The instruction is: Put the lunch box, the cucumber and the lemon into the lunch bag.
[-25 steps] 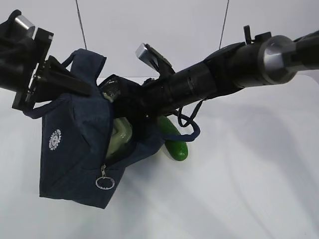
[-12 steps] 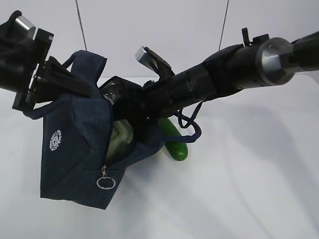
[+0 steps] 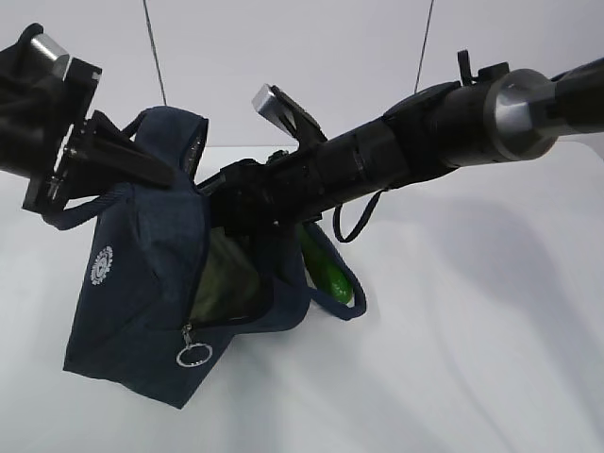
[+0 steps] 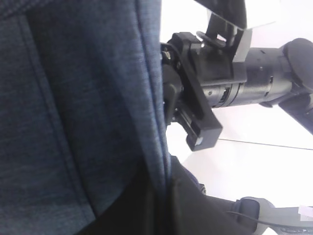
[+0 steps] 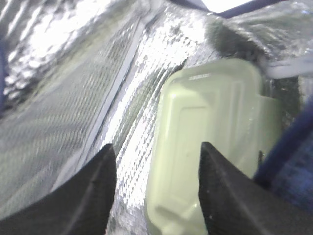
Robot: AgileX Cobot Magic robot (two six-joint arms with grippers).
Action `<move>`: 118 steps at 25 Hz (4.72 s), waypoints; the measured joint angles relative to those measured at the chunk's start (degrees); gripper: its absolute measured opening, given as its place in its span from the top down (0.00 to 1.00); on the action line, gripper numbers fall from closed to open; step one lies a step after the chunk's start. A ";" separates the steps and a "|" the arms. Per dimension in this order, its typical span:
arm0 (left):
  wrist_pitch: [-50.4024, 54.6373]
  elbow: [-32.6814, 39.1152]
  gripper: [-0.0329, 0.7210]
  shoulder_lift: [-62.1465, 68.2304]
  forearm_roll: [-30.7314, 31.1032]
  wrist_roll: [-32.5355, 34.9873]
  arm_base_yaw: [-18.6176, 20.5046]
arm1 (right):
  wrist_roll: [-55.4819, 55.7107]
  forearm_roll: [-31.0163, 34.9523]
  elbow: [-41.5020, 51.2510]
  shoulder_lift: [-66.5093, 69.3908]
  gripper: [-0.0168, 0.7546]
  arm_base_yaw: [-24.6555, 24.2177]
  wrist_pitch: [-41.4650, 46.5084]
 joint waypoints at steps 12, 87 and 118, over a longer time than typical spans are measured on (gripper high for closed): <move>1.17 0.00 0.96 0.00 0.00 0.00 0.00 | 6.31 -16.31 -6.84 -0.17 0.47 -0.16 7.50; 4.88 -1.58 0.95 -3.59 38.17 -15.68 6.23 | 50.51 -71.29 -38.19 16.57 0.38 -1.46 22.98; 4.88 -1.58 0.95 -3.59 38.28 -15.68 6.23 | 50.95 -71.75 -42.01 20.70 0.51 -1.46 23.72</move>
